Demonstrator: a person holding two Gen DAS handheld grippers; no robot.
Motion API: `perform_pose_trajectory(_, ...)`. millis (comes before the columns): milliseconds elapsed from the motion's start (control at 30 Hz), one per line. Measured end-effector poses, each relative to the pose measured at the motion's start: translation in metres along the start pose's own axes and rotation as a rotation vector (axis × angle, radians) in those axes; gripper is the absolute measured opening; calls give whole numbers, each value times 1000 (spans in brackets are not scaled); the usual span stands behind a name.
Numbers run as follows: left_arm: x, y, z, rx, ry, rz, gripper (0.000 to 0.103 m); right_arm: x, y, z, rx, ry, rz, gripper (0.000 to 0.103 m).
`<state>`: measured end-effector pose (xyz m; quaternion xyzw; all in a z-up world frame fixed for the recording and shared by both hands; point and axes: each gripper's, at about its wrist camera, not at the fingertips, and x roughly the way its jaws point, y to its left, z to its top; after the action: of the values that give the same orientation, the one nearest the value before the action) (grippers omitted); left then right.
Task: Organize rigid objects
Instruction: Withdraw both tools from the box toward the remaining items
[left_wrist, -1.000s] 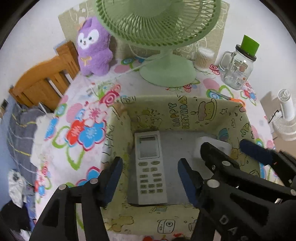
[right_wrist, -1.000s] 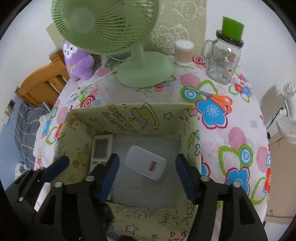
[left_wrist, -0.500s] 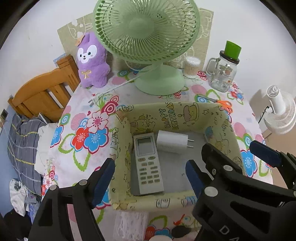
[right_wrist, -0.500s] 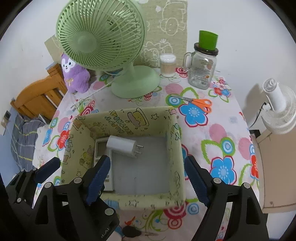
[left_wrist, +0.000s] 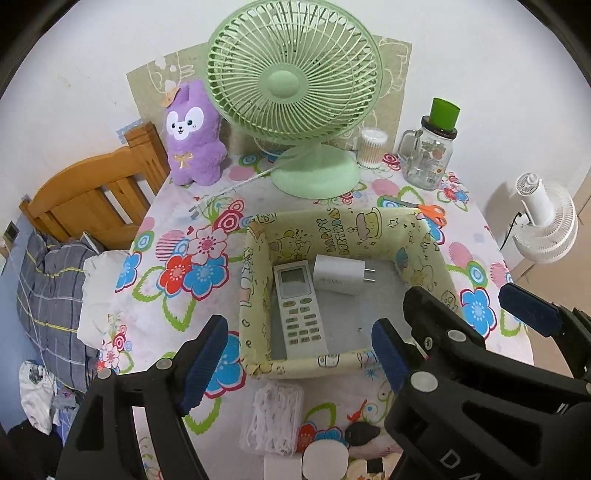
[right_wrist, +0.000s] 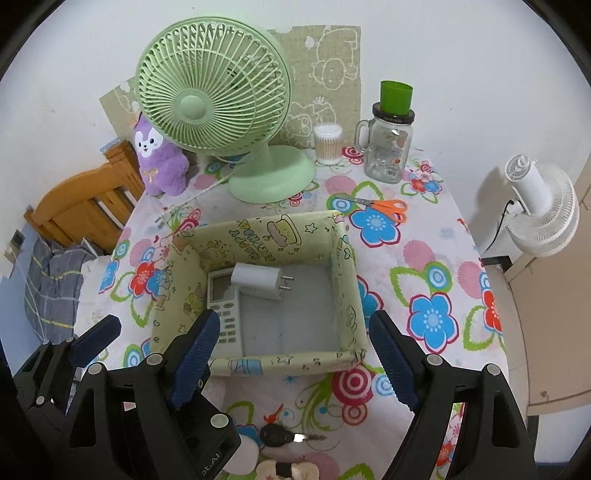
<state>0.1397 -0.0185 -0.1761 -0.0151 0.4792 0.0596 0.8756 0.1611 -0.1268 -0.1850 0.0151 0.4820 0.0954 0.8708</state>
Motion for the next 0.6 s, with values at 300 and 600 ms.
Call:
perform_pose_trajectory(300,-19,5,-11,7,-18,-4,82,-20,7,-12,1,-18,-4,86)
perform_pose_trajectory(600,-30,10,-24,24,-3,-30,83,-34,14,-28,3,-6,-38,86)
